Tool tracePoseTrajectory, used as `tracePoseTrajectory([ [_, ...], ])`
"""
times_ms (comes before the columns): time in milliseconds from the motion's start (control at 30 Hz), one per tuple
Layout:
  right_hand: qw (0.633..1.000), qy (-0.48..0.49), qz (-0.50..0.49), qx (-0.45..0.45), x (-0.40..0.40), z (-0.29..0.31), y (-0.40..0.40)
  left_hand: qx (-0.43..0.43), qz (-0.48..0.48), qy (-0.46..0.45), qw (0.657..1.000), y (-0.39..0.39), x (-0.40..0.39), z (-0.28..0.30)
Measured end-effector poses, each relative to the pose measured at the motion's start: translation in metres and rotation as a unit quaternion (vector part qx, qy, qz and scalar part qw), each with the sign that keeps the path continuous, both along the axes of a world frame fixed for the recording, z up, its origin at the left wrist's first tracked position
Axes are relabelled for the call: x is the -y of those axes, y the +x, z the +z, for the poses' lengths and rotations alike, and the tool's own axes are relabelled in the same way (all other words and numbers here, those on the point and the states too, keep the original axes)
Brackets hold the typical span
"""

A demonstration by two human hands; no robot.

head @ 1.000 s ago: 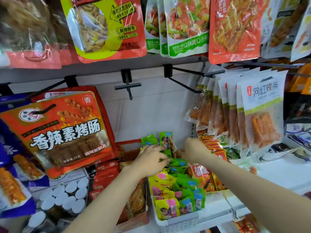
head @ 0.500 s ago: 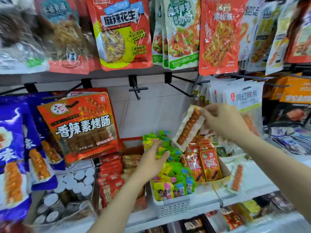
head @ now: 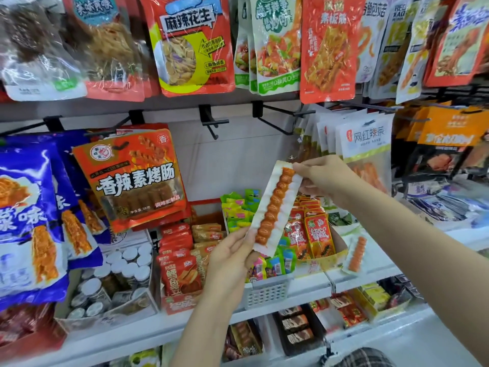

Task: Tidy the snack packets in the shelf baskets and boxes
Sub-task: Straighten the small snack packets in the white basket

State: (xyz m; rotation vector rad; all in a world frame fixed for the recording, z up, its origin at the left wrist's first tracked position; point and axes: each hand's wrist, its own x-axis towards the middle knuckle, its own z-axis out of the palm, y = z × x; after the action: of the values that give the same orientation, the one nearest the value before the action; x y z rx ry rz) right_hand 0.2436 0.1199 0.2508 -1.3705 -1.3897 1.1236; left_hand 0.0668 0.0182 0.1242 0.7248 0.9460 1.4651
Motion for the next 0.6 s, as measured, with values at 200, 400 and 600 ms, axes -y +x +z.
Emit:
tracePoseTrajectory([
  [200, 0.995, -0.025, -0.014, -0.093, 0.009, -0.011, -0.014, 0.094, 0.019, -0.032, 0.995, 0.004, 0.012, 0.016],
  [400, 0.992, -0.016, 0.040, -0.119, 0.009, -0.010, -0.016, 0.300, -0.137, -0.104, 0.938, 0.002, 0.014, 0.029],
  [600, 0.967, -0.014, 0.139, -0.212, 0.001, -0.004, -0.007, 0.295, -0.174, -0.089, 0.935, 0.011, 0.013, 0.031],
])
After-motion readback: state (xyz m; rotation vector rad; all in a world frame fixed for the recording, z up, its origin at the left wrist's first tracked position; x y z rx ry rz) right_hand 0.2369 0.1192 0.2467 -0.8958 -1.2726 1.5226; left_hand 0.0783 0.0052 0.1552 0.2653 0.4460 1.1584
